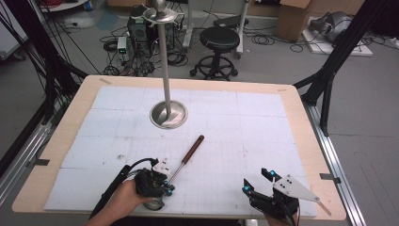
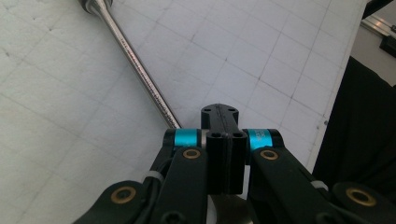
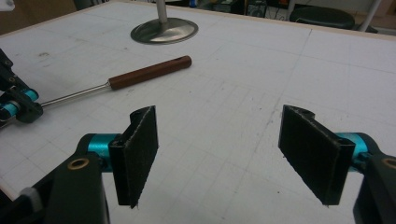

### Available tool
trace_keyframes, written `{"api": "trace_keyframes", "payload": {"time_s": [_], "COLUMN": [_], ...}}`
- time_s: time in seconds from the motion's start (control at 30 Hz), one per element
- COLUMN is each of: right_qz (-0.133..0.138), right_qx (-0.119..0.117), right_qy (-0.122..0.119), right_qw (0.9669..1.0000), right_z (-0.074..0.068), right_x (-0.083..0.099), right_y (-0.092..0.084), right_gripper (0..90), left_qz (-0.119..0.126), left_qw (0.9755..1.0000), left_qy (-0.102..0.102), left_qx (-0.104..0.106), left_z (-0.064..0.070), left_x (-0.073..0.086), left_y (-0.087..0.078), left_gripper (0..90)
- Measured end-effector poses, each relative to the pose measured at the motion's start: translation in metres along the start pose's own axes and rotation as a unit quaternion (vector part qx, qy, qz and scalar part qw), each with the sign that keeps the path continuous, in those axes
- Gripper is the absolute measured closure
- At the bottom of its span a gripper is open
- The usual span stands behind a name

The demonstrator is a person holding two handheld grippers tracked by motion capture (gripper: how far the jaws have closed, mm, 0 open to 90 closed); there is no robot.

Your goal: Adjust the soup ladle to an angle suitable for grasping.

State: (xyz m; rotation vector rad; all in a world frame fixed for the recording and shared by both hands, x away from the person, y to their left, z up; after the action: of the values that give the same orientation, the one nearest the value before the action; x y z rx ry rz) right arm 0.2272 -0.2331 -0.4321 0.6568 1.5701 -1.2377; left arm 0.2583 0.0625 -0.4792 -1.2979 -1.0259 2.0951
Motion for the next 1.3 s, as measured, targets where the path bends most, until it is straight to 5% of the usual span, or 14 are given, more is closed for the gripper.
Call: {"api": "trace_keyframes", "payload": {"time_s": [0.17,0.8,1.0,1.3], "right_qz": [0.000,-0.001,-0.001,-0.001], "right_qx": [0.000,0.000,0.001,0.001], "right_qy": [0.001,0.000,0.001,0.001], "right_qw": [1.0000,1.0000,1.0000,1.0000], "right_z": [0.000,0.000,0.000,0.000], "right_x": [0.000,0.000,0.000,0.000], "right_y": [0.000,0.000,-0.001,-0.001], "right_gripper": [27.7,27.7,27.7,27.7], "left_qz": [-0.022,-0.035,-0.025,-0.017], "left_qw": [0.9998,0.9982,0.9967,0.9949], "left_qy": [-0.003,-0.026,-0.052,-0.066], "left_qx": [-0.004,-0.042,-0.058,-0.074], "left_z": [-0.007,-0.036,-0.050,-0.062], "left_x": [0.002,0.008,0.010,0.014], "left_y": [-0.003,-0.019,-0.027,-0.036], "left_gripper": [89.6,89.6,89.6,89.5]}}
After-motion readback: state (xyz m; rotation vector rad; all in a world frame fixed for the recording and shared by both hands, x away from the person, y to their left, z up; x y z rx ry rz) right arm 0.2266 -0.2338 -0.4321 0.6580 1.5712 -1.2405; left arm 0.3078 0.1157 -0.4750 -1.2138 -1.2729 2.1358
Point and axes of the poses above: each handheld gripper's, and its own axes: y roughly forward along the jaws, x roughly out of its underside, z roughly to its right, the point moved 7 cm from there along y, roughly forward along the jaws, and after that the axes turned 8 degrees about x, right-handed, at the moved point
